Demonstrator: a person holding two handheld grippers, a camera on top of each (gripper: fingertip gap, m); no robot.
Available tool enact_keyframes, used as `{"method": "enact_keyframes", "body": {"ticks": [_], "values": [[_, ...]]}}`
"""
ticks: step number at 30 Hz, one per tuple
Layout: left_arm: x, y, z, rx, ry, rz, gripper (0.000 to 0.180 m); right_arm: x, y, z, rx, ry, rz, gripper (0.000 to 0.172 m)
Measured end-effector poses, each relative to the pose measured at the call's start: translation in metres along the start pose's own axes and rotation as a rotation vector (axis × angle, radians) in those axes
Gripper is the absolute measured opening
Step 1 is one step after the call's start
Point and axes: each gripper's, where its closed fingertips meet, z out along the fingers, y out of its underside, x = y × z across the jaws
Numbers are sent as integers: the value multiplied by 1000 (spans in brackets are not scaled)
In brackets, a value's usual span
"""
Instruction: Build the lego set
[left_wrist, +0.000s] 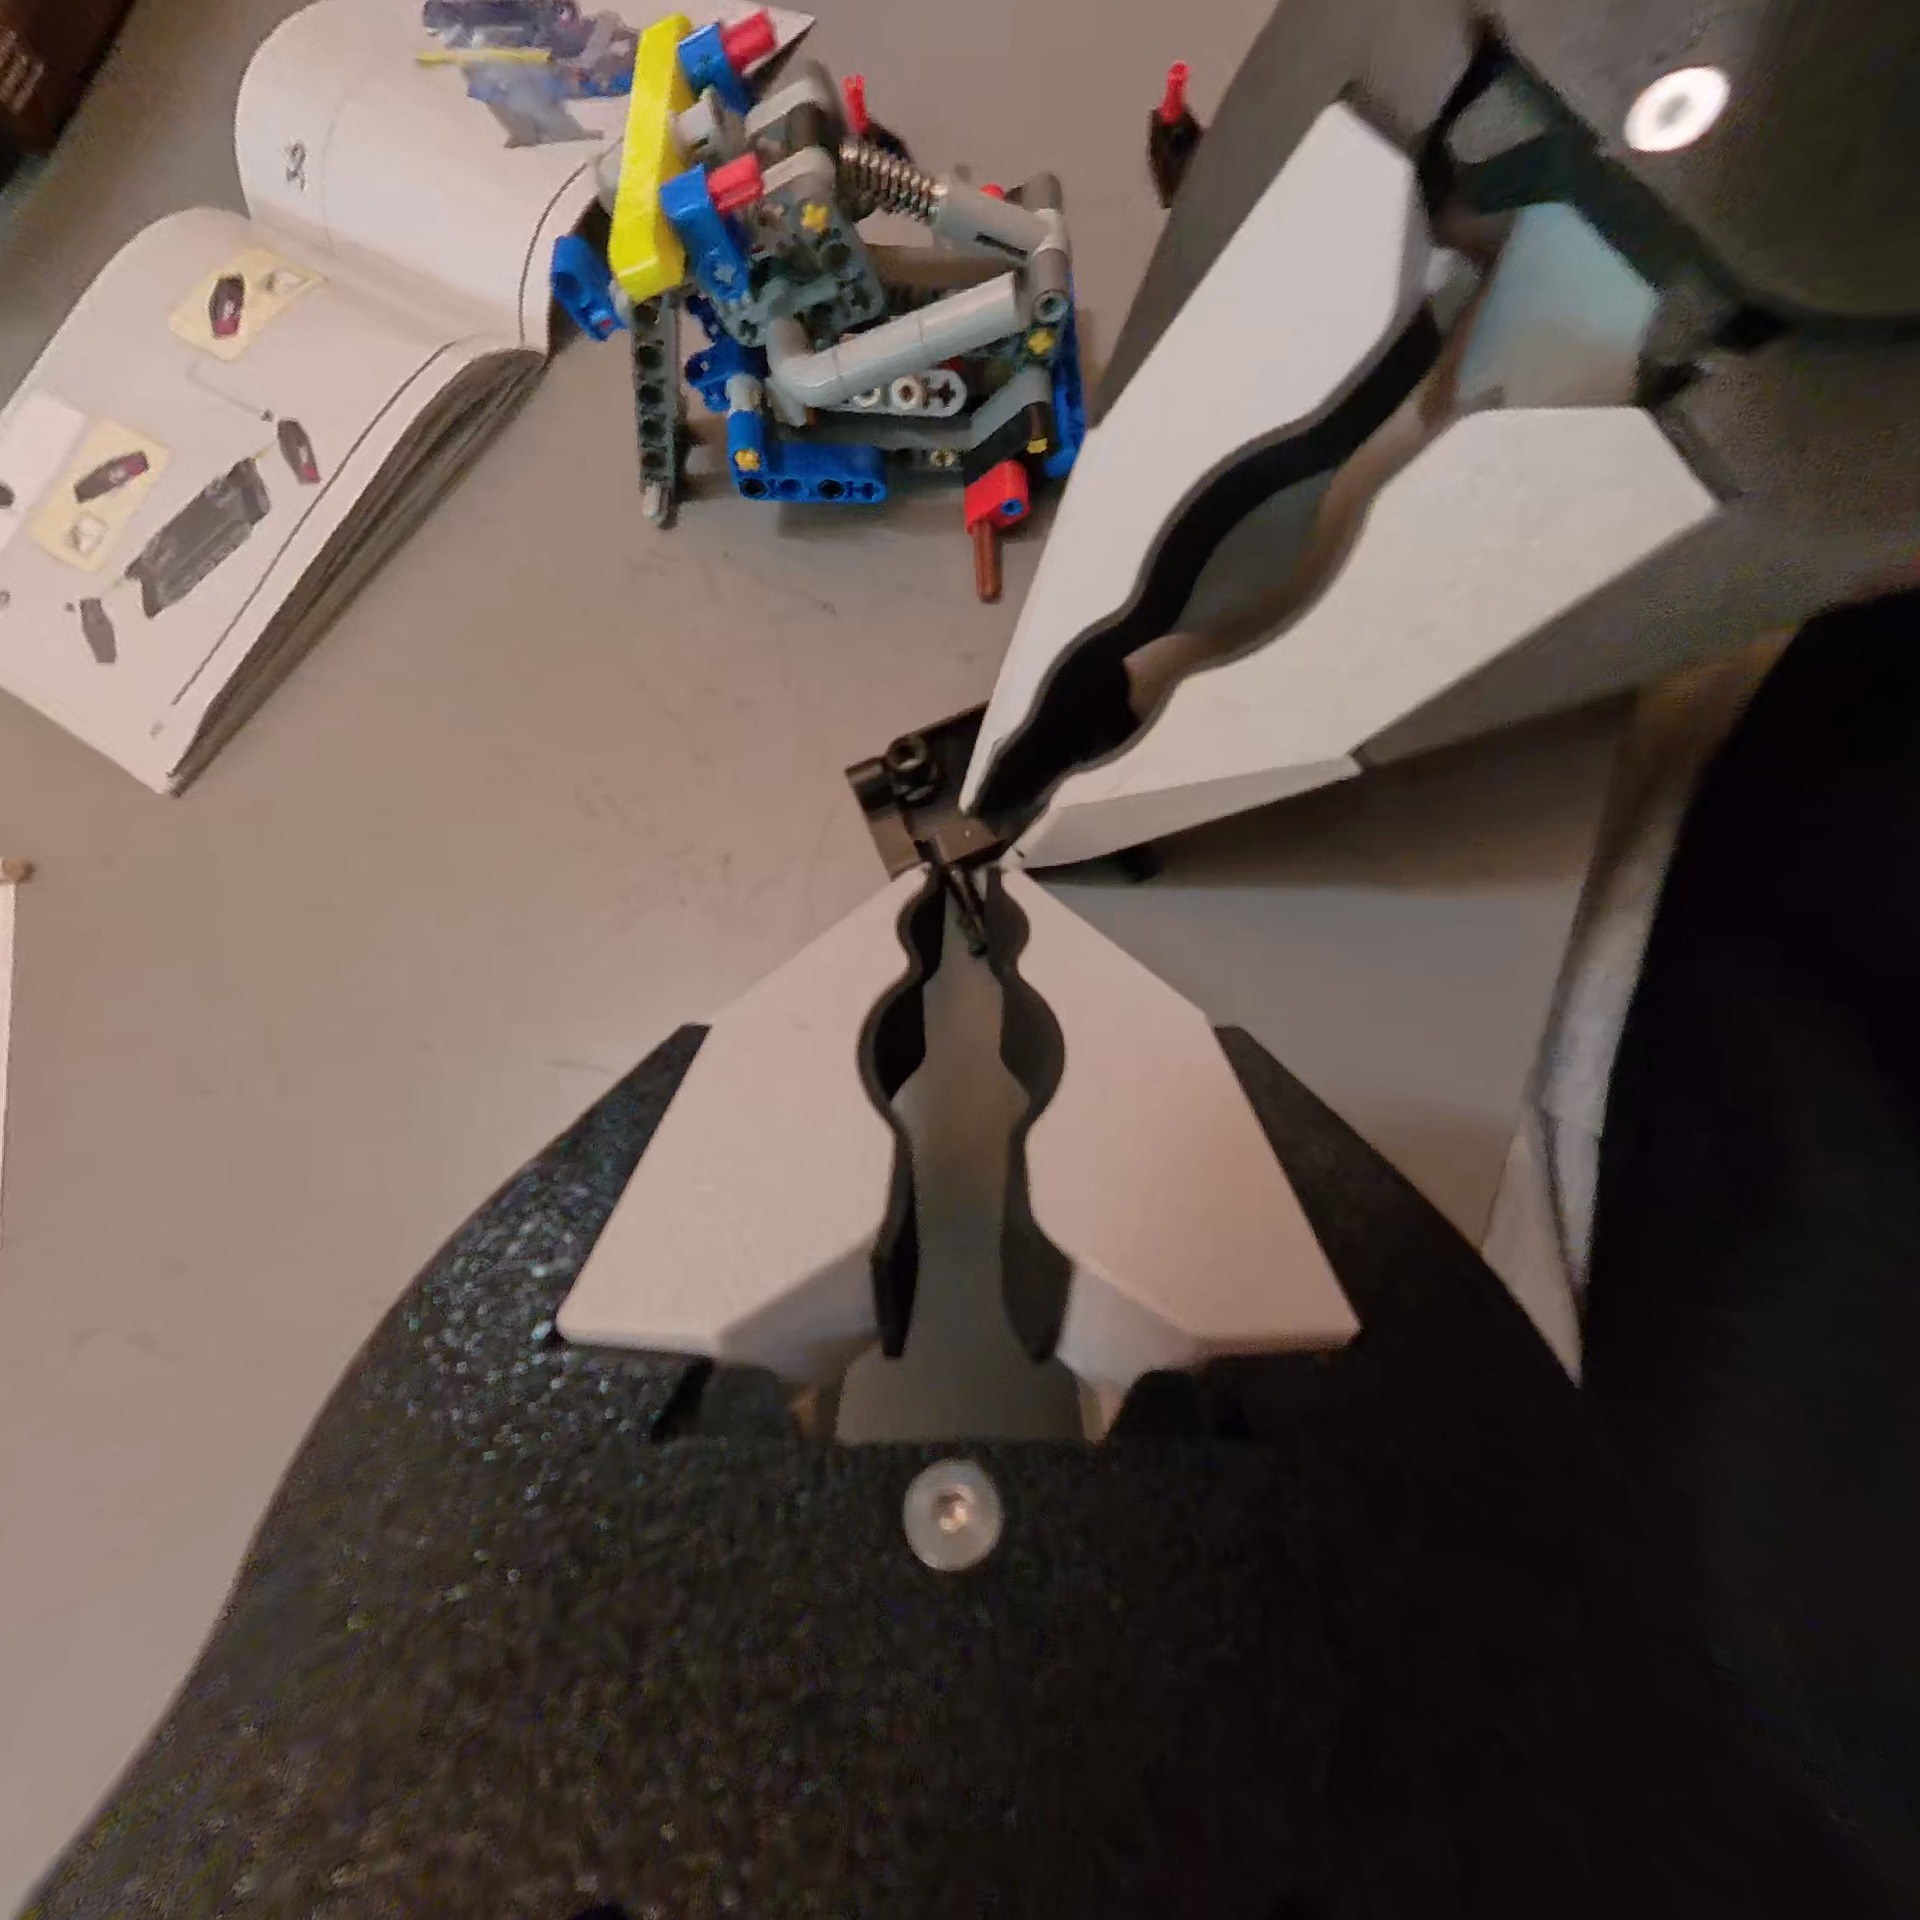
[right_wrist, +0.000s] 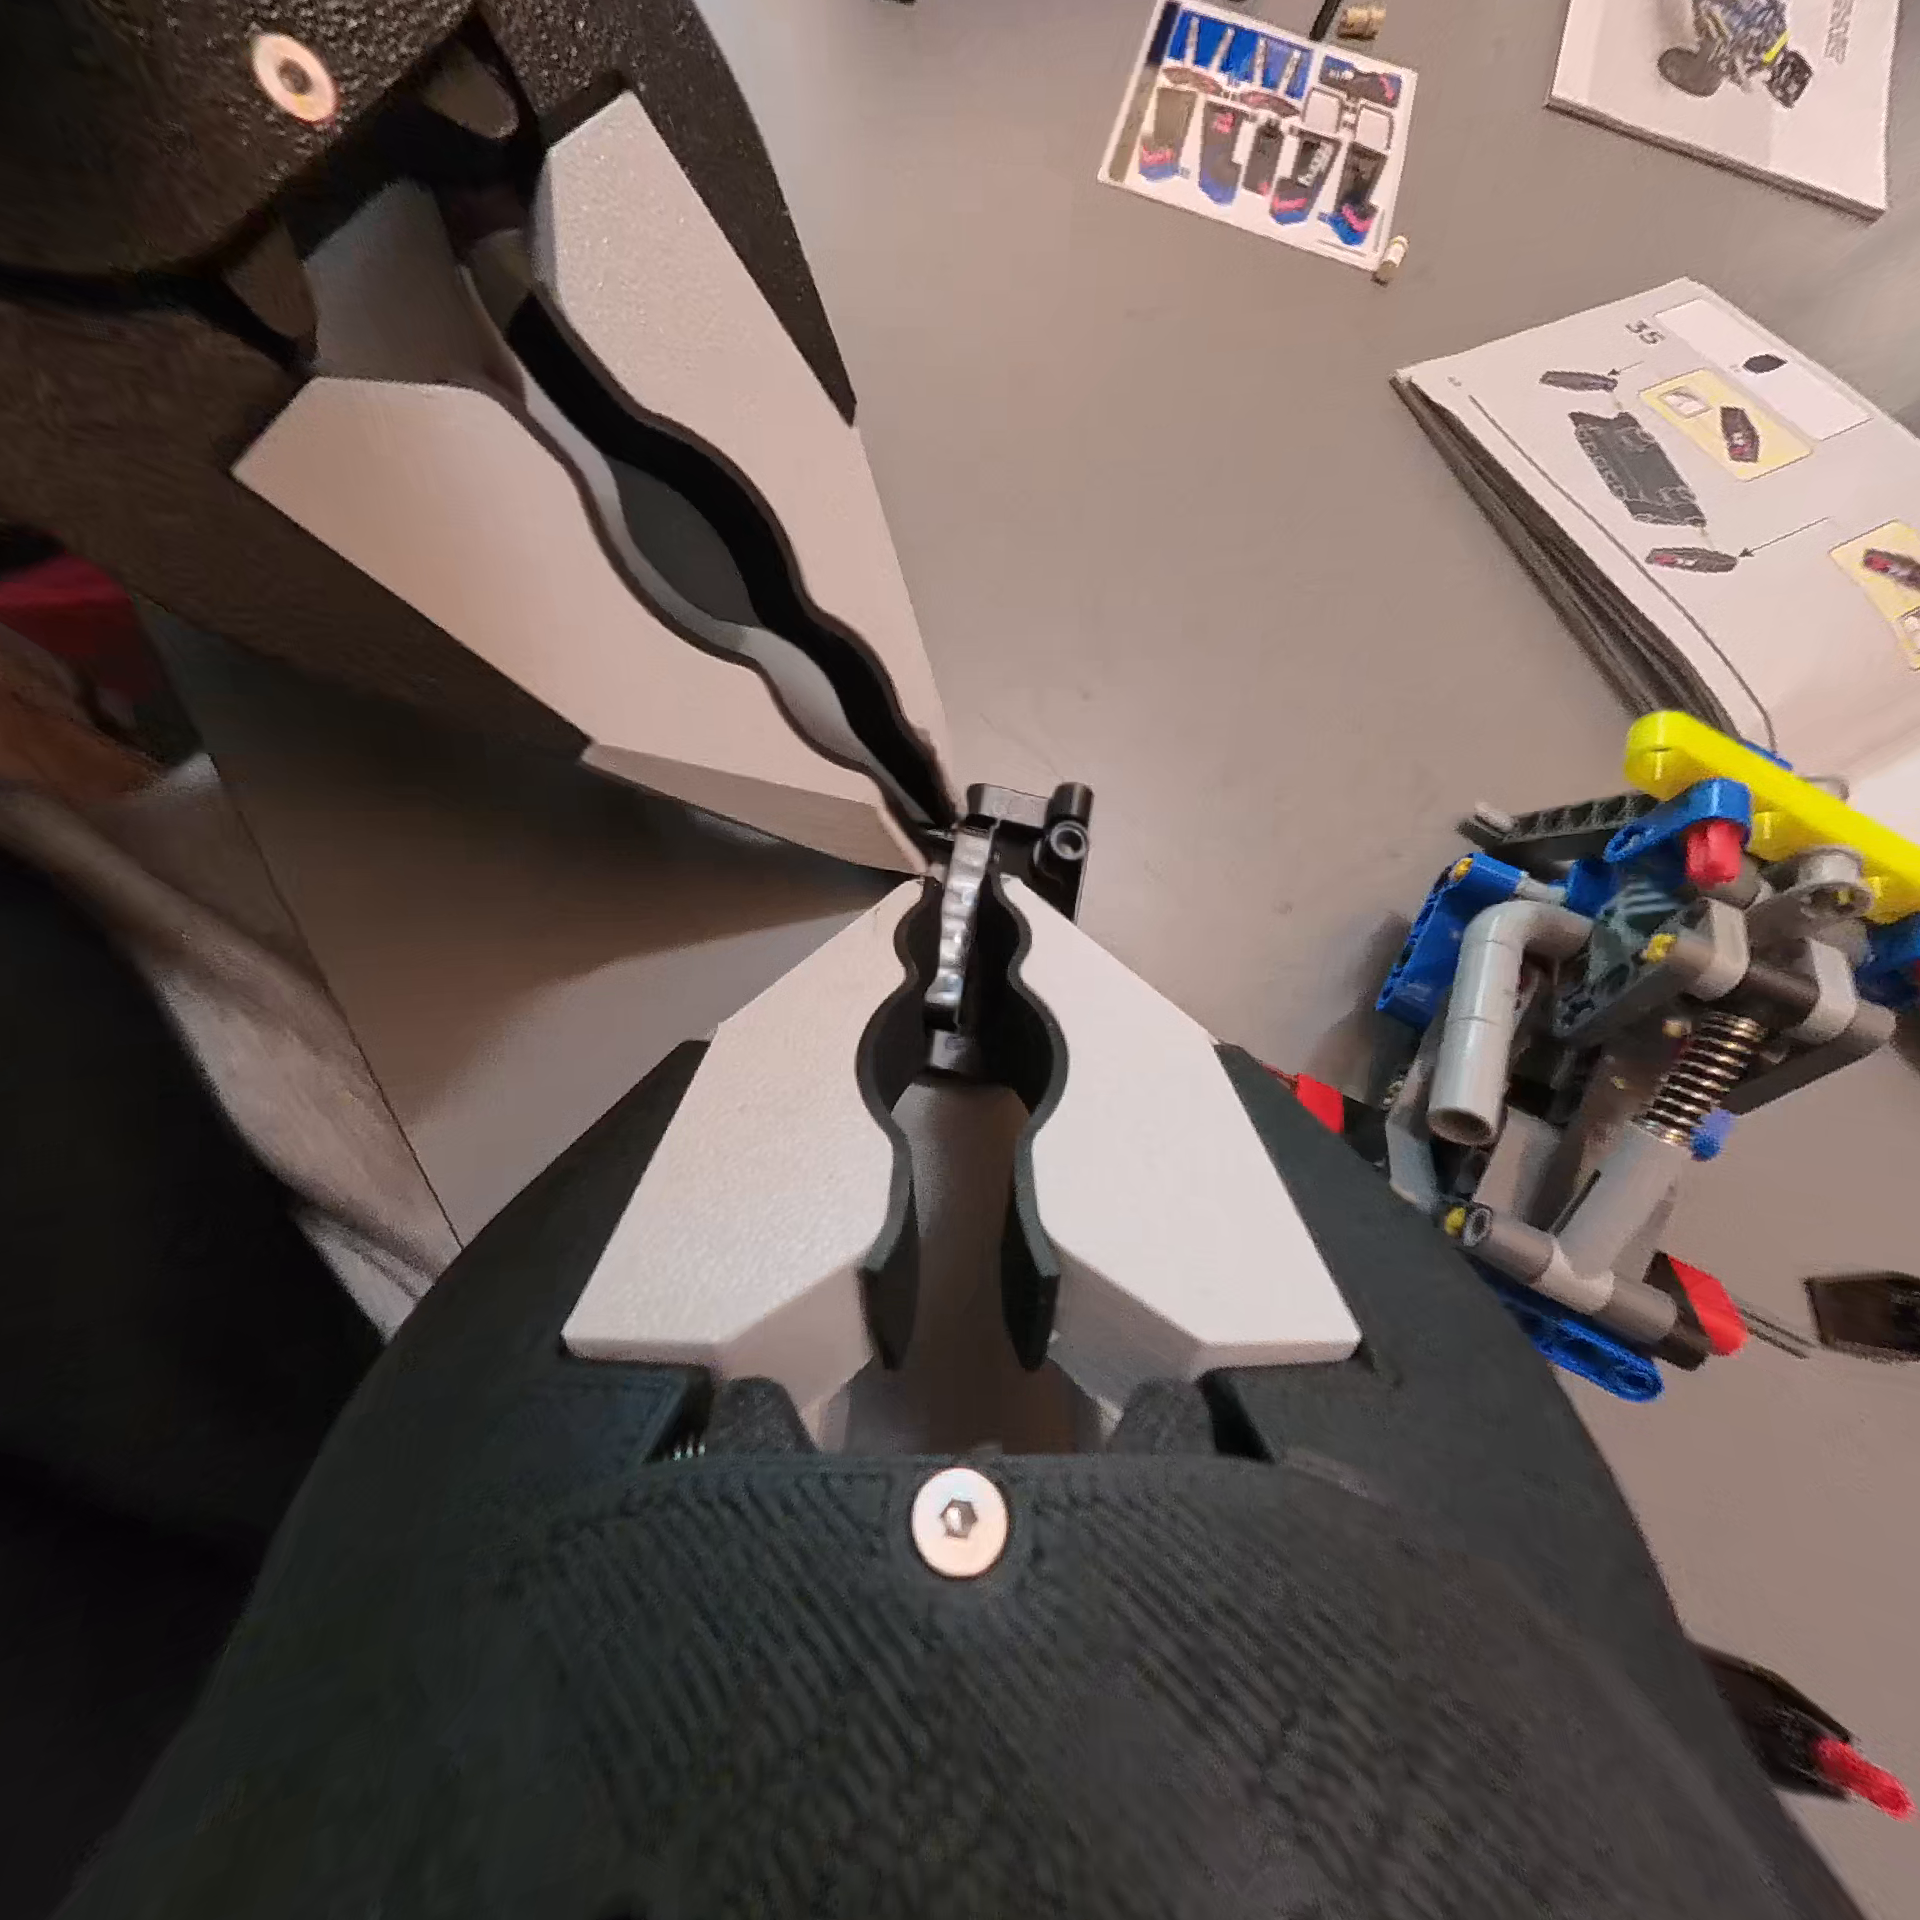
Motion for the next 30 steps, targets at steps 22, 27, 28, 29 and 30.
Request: {"method": "enact_keyframes", "body": {"ticks": [22,27,28,29,30], "values": [[3,5,-6,-21,-1,101,0,6,0,0,15,-69,35,5],[6,10,-8,-20,-11,219,0,6,0,0,13,-64,29,5],[6,9,-8,-8,-21,213,0,6,0,0,13,-73,32,5],[6,8,-7,5,-25,212,0,6,0,0,14,-78,28,5],[6,8,-7,5,-31,220,0,6,0,0,14,-82,27,5]]}}
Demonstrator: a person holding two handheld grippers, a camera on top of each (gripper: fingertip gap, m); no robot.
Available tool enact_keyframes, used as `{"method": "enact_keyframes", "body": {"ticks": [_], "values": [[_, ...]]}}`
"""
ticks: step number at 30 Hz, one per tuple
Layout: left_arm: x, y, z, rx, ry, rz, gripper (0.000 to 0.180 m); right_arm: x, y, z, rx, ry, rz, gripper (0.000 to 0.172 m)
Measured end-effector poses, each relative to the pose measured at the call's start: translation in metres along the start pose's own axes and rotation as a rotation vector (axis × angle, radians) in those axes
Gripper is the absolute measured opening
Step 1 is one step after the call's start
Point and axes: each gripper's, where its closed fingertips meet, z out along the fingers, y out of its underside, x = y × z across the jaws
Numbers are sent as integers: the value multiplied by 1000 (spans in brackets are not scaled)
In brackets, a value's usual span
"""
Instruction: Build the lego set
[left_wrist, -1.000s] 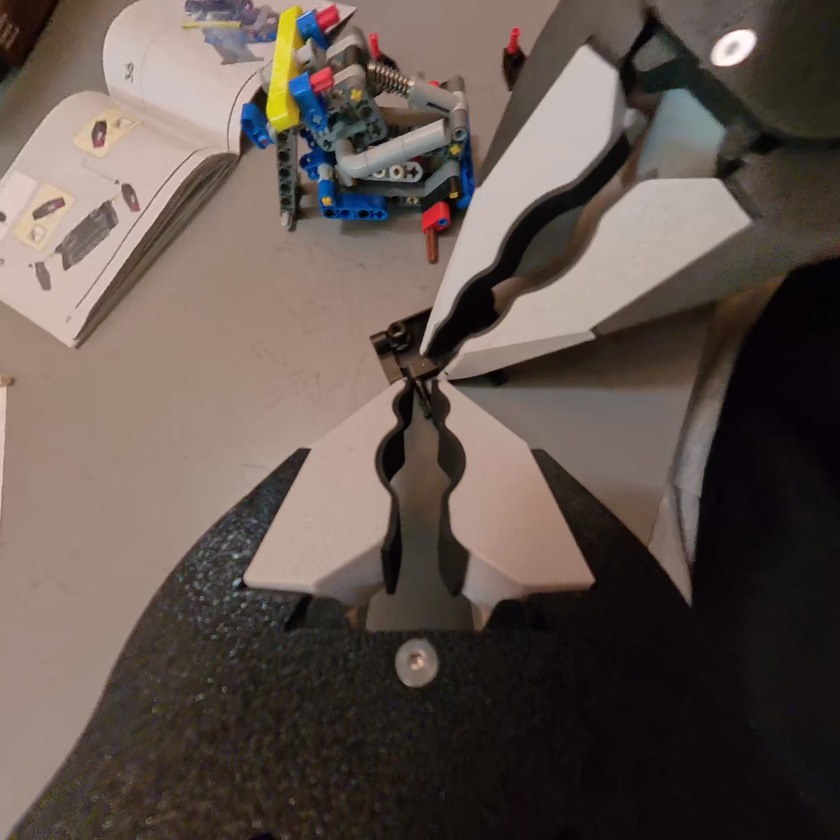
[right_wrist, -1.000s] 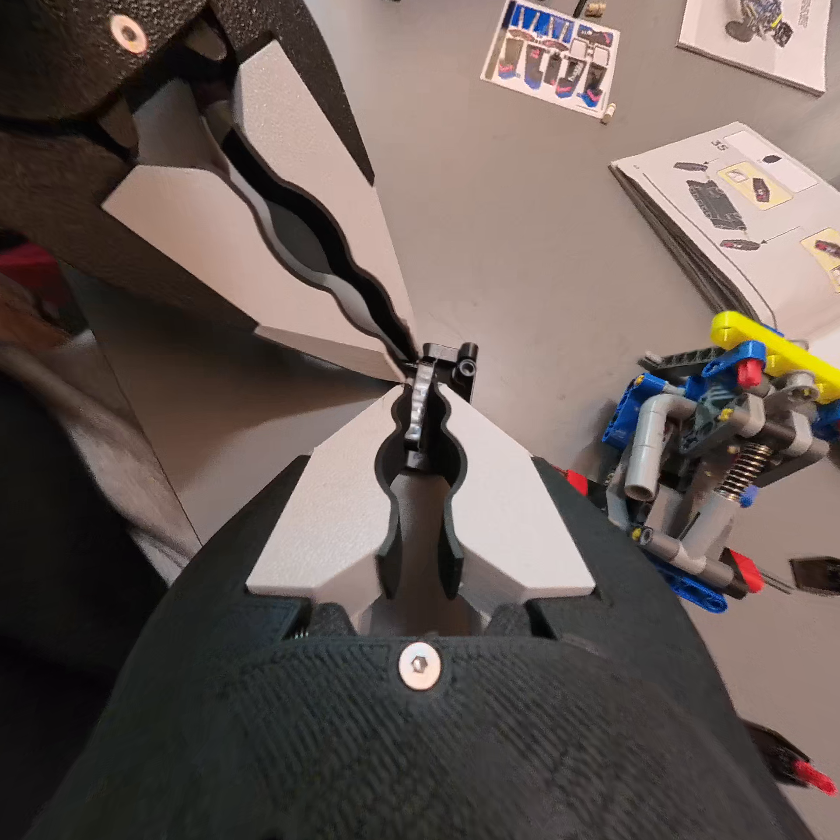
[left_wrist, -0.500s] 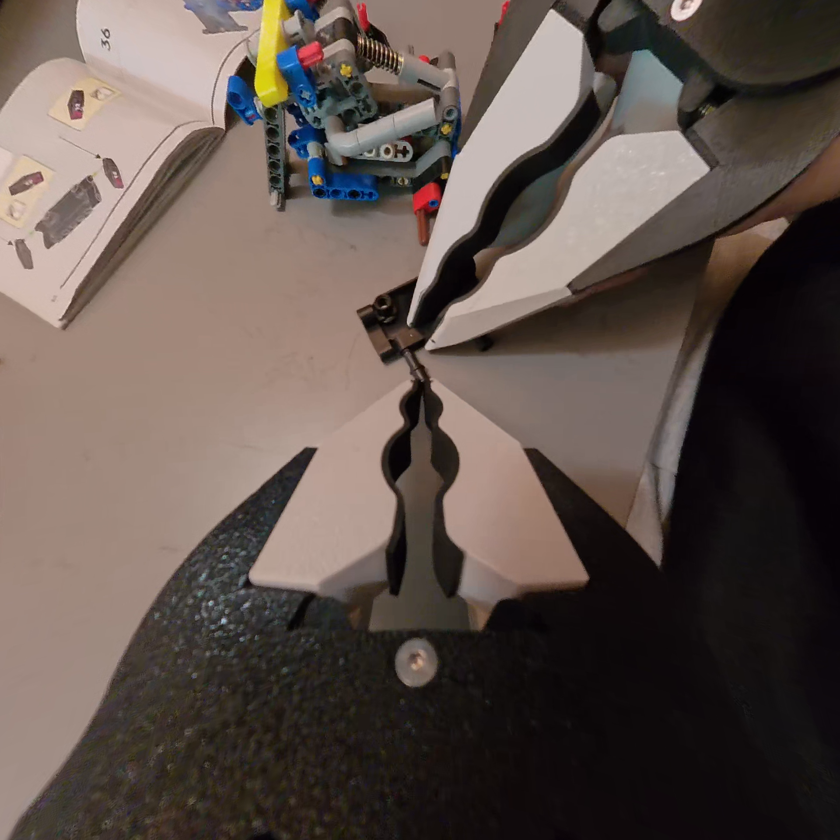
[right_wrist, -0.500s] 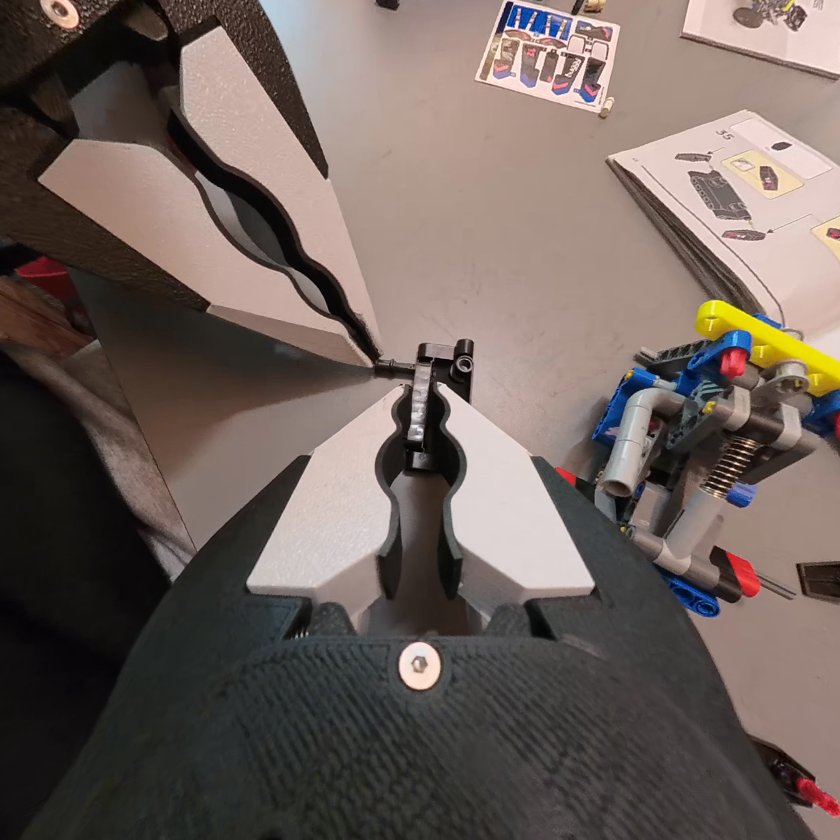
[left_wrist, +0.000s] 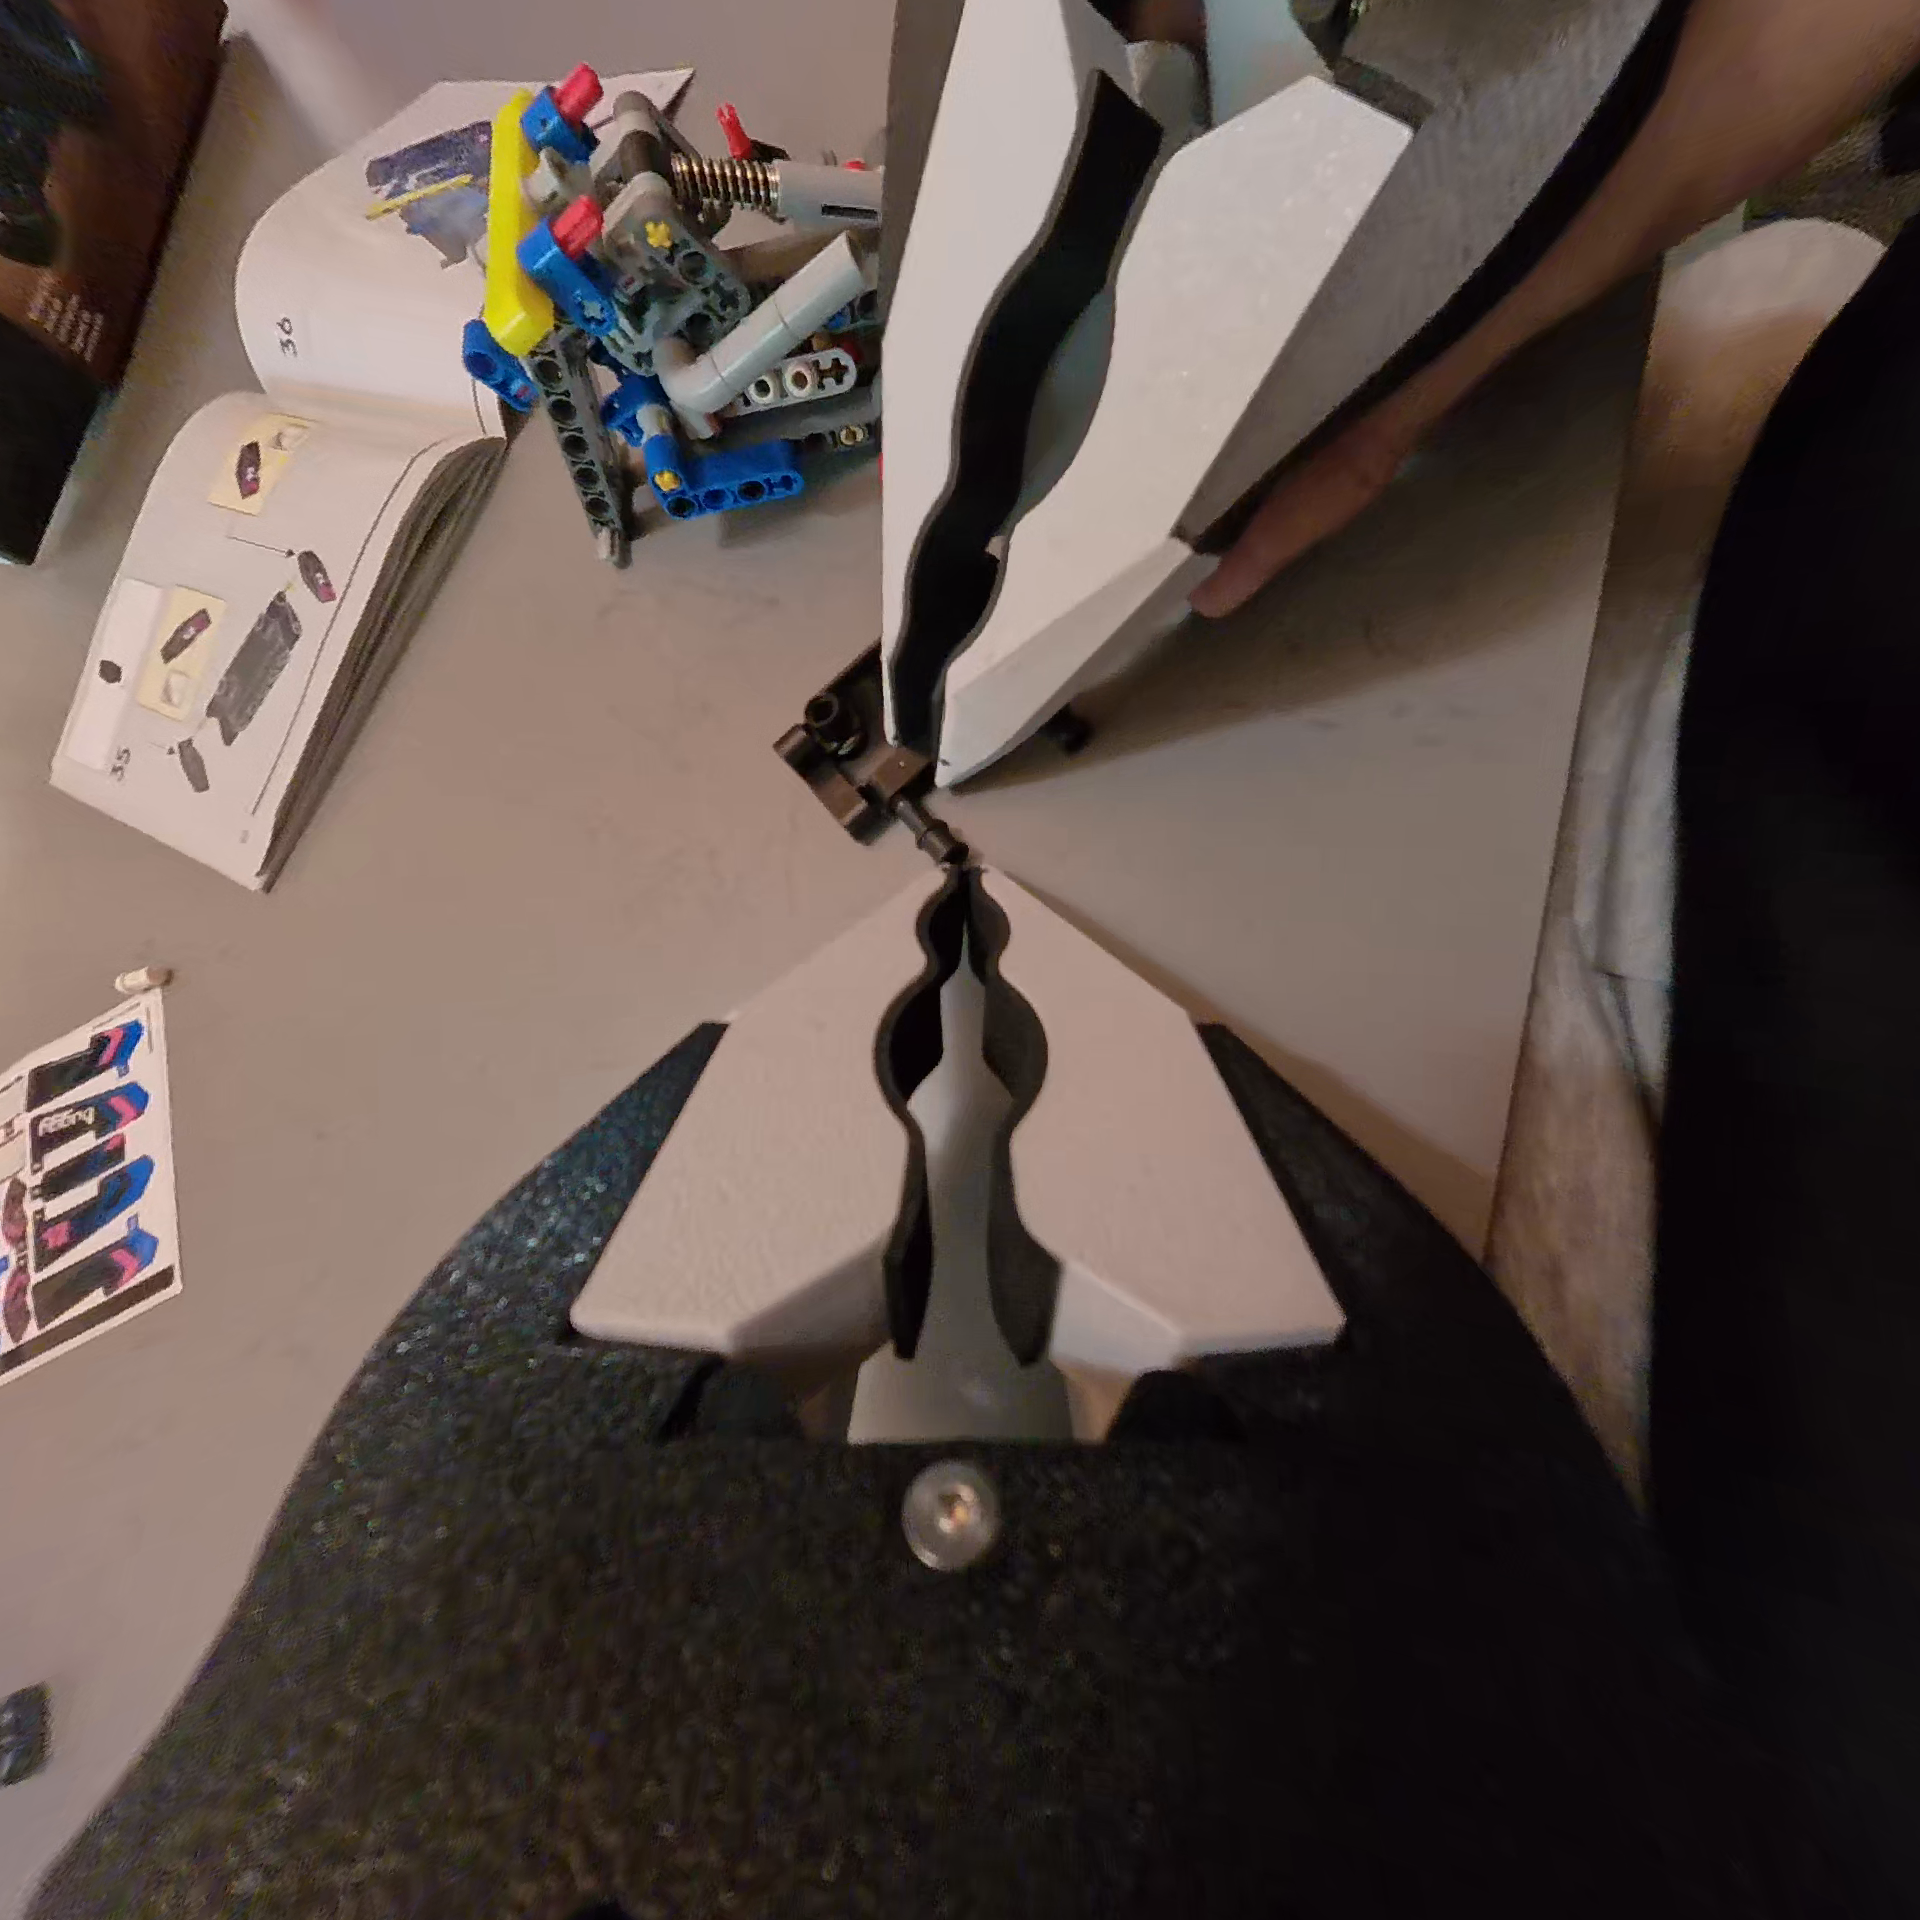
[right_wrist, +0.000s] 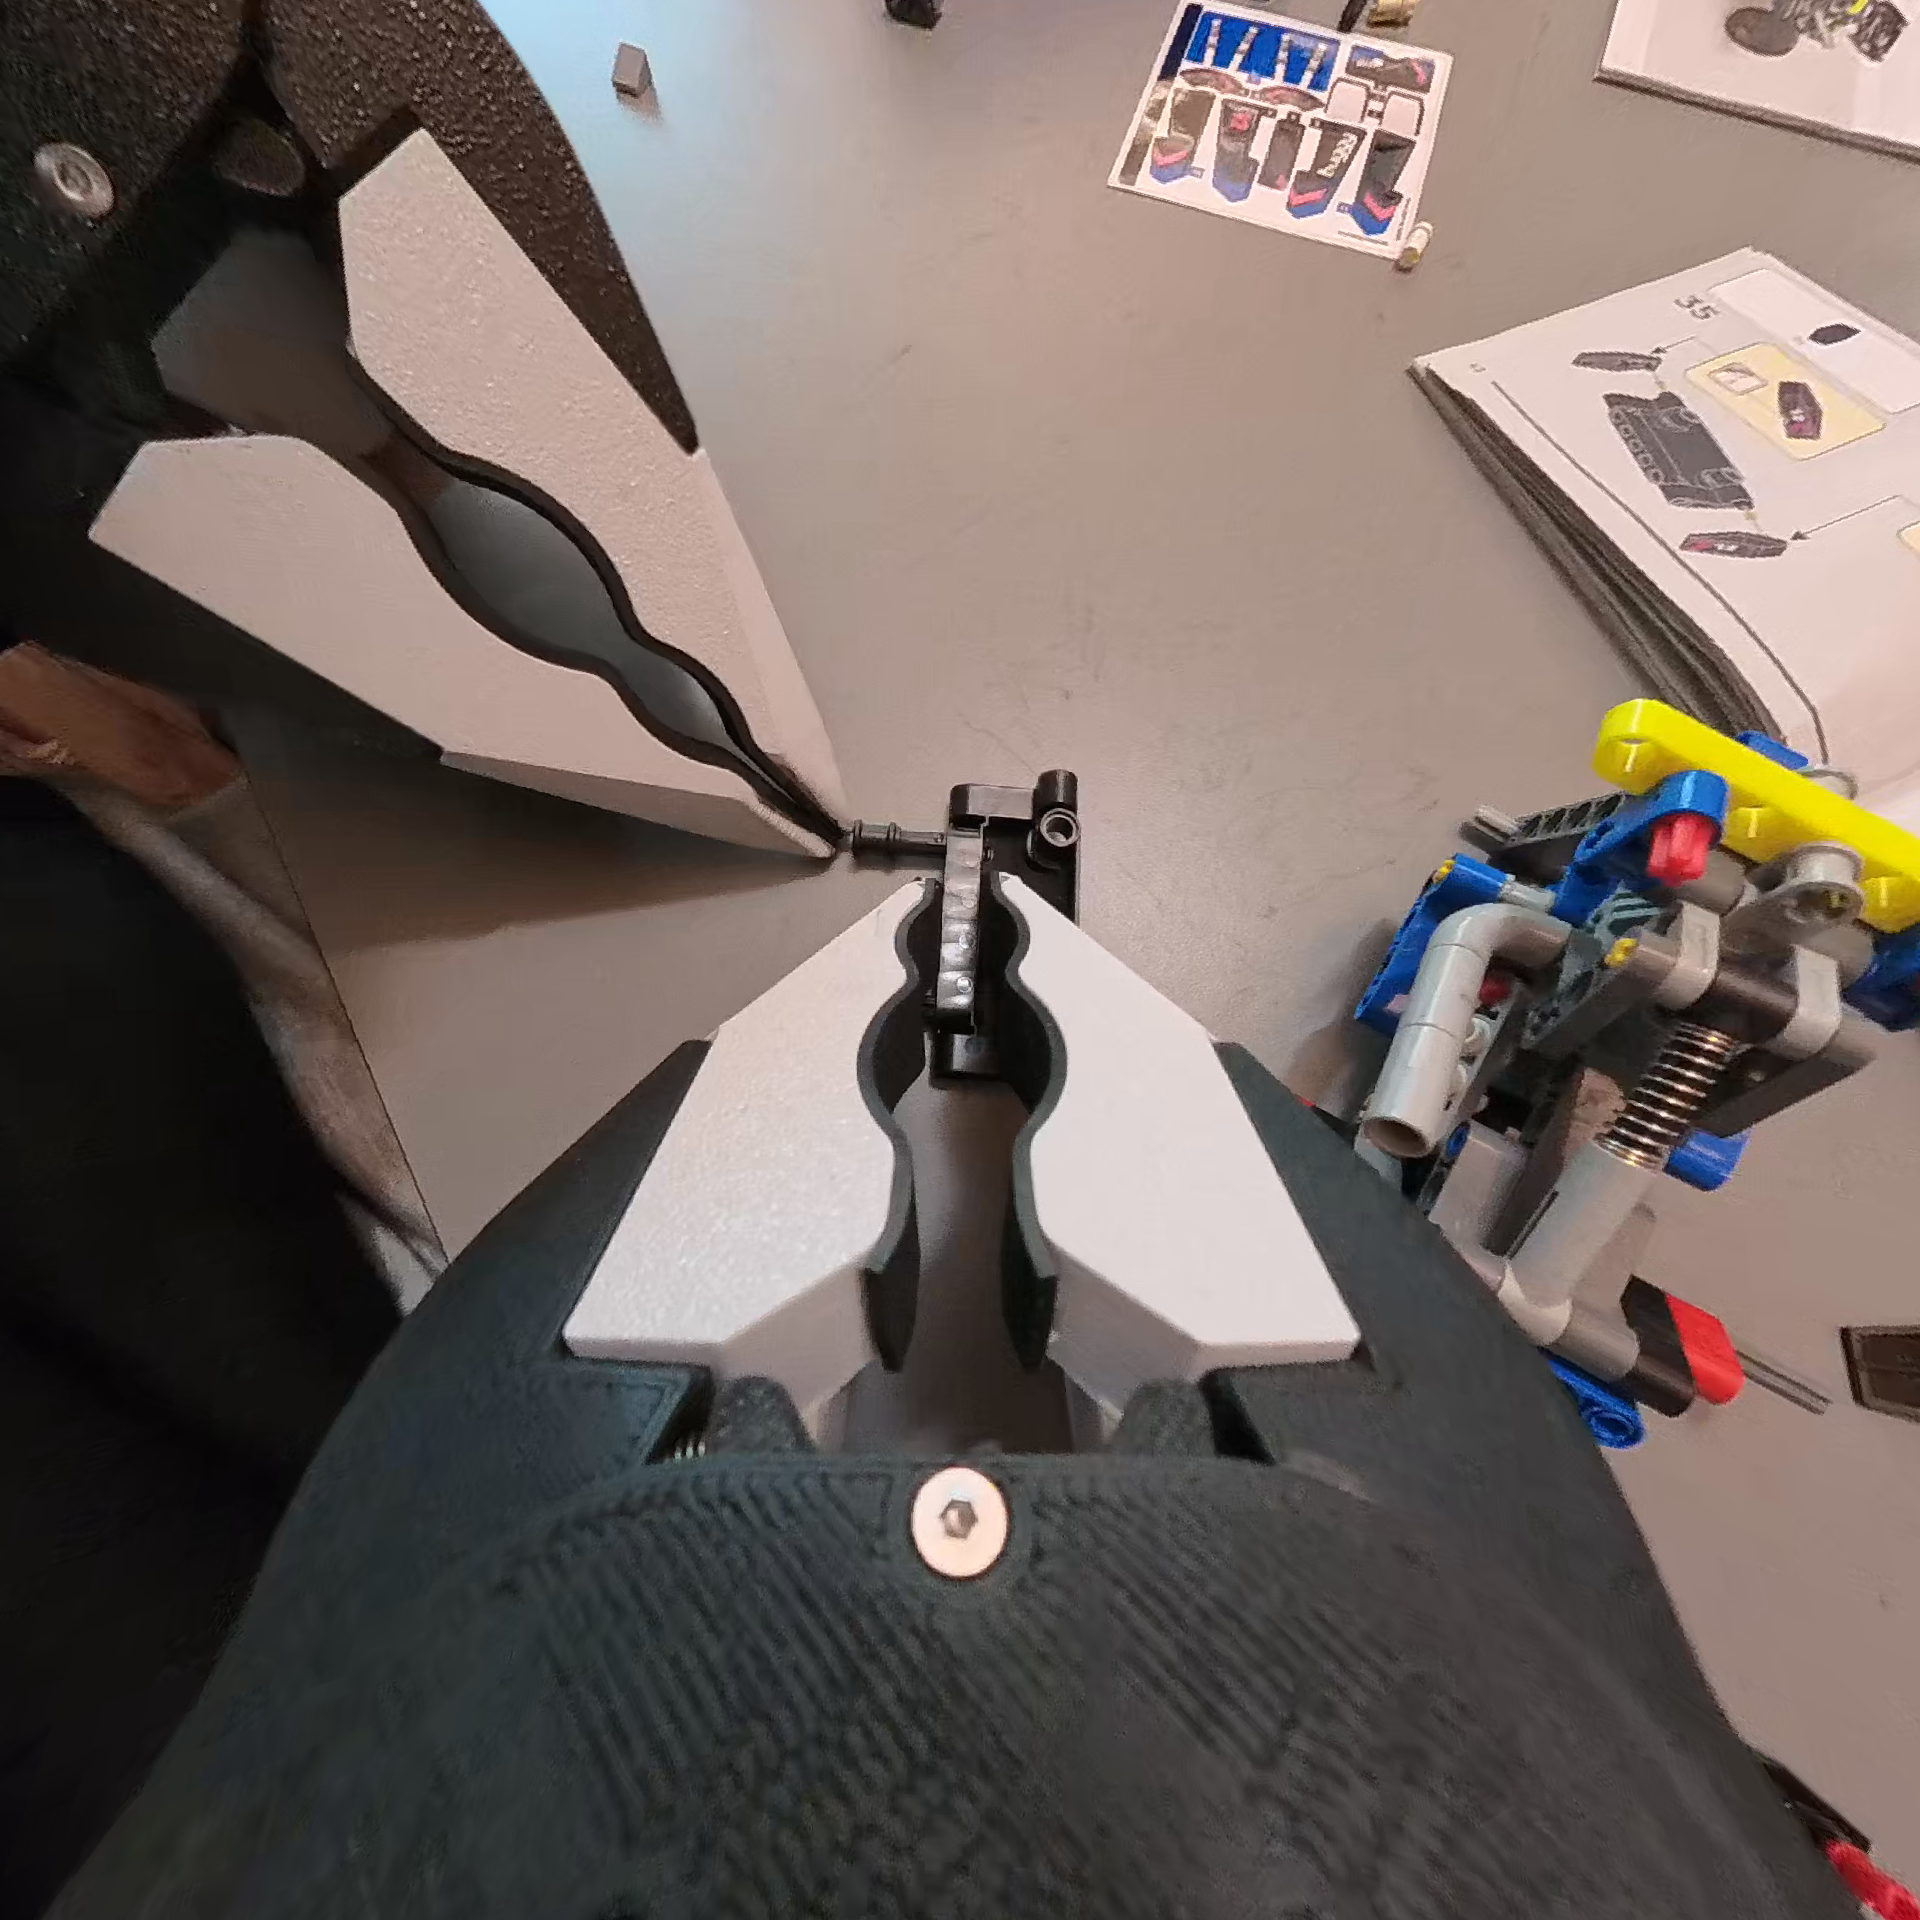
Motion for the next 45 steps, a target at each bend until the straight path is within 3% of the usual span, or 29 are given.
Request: {"method": "enact_keyframes", "body": {"ticks": [13,27,39,45], "values": [[1,0,0,3,-5,30,0,-3,-1,1,-2,-40,-80,6],[1,-5,5,-38,80,-46,0,1,-2,3,-4,-104,-76,5],[-2,-4,5,5,6,13,0,5,-1,2,-4,-162,-55,5],[-9,-5,2,2,-52,-110,0,7,-2,2,-3,-147,-14,5]]}}
